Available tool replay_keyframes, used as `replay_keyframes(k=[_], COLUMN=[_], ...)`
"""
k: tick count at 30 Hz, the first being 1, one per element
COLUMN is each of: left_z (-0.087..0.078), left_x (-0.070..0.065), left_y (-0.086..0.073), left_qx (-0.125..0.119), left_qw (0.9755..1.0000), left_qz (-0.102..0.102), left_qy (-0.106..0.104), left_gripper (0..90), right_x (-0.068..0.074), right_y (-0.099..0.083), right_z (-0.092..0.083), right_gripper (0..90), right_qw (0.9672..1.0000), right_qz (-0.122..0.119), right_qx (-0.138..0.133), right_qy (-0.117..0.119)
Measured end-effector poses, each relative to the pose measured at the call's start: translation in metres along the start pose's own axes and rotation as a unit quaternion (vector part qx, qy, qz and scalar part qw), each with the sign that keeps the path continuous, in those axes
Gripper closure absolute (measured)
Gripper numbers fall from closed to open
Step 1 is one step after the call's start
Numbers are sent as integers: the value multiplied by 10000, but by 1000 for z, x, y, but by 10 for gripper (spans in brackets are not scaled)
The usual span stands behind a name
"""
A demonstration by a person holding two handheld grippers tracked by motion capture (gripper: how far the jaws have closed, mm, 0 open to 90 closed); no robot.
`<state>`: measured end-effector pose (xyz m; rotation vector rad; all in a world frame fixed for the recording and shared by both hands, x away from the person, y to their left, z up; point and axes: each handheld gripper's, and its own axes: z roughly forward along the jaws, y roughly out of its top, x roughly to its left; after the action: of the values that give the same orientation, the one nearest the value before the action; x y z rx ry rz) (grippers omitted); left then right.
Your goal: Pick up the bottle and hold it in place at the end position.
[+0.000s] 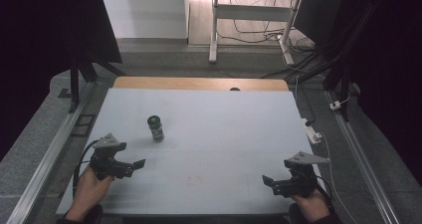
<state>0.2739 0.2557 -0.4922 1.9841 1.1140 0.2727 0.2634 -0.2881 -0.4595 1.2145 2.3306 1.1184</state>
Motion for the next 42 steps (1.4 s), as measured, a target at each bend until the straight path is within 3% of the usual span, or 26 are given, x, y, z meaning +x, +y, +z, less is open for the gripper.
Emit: replay_keyframes(k=[5,10,17,25,36,42], left_z=[8,18,30,44,65,77], left_x=[6,10,17,23,37,41], left_y=[7,14,24,33,47,52], left_qx=[10,163,122,204,231,226], left_qw=[9999,9998,9999,9997,9997,9995], left_qz=[-137,-119,-112,-11,54,232], left_qy=[-72,-10,-8,126,32,14], left_gripper=[0,0,0,0,0,0], right_x=[0,0,0,0,0,0], right_y=[0,0,0,0,0,0], right_z=[0,0,1,1,1,1], right_gripper=[0,0,0,0,0,0], right_qw=[10000,10000,10000,10000,10000,10000], right_qz=[-22,-24,-26,-28,-35,-37], right_qx=[18,27,25,43,57,65], right_qy=[2,6,13,21,31,38])
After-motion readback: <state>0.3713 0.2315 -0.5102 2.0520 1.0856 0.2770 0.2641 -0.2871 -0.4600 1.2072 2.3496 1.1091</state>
